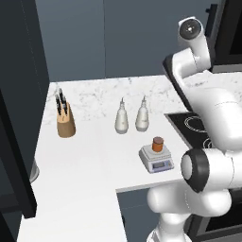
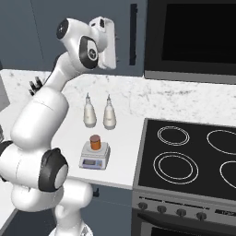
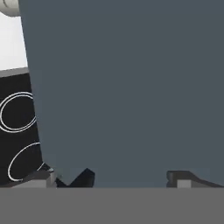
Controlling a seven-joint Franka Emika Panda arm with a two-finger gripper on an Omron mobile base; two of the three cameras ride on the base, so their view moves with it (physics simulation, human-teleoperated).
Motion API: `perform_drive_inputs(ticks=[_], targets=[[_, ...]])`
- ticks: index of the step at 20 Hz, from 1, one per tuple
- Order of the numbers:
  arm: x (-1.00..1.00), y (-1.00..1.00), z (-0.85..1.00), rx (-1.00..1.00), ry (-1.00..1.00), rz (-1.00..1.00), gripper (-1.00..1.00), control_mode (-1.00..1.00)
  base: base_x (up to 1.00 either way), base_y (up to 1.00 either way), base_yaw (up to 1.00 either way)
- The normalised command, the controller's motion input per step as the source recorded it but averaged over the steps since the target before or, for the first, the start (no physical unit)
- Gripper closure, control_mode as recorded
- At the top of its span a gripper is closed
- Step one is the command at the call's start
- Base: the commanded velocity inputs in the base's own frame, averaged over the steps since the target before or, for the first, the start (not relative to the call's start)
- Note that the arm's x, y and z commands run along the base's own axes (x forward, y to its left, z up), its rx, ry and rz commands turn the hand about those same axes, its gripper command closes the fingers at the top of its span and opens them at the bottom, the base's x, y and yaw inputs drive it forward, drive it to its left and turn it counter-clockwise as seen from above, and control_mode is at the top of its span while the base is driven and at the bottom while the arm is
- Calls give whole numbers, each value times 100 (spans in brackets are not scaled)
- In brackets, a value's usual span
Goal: Pick the jam and place it on the digital scale for weighing, and close the cabinet.
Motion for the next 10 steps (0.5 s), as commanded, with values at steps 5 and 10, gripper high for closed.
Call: perform_drive_inputs(ticks=[5, 10], targets=[[100, -89, -54, 8, 5, 13, -100, -100, 0, 0, 0], [100, -91, -61, 10, 0, 17, -100, -100, 0, 0, 0]])
